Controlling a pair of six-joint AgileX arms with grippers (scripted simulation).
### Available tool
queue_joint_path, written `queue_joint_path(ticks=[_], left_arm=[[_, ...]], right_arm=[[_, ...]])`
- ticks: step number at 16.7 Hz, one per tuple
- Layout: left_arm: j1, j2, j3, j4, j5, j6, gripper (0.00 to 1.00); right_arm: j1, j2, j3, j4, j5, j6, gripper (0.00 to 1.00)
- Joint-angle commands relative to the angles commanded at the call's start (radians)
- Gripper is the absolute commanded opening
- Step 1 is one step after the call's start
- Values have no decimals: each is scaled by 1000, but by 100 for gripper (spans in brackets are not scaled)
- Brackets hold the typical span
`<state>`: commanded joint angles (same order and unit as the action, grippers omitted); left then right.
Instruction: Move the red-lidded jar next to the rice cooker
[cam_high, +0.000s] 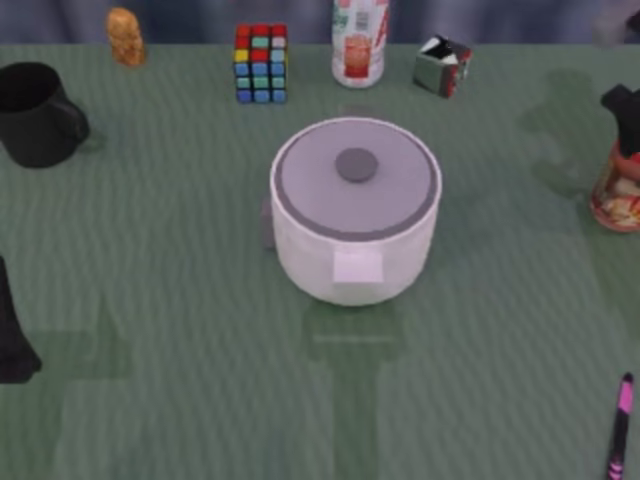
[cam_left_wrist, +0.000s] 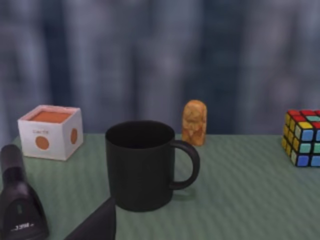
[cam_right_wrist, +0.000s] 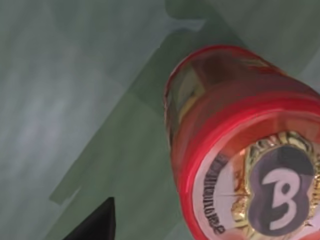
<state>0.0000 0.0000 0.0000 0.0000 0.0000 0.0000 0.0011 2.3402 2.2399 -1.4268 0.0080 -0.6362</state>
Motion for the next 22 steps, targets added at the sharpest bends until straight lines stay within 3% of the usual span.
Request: queue_joint_path(ticks=[10,17,21,22], left_arm=[[0,0,0,0,0,0,100],[0,0,0,0,0,0,100],[0,0,0,0,0,0,100],[0,0,0,0,0,0,100]], right_arm=[[3,97,88,-47,1,-31,100],[2,84,-118,146,1,-32,100],[2,85,-128,156,1,-32,100],[2,85,-128,156,1,-32,92]])
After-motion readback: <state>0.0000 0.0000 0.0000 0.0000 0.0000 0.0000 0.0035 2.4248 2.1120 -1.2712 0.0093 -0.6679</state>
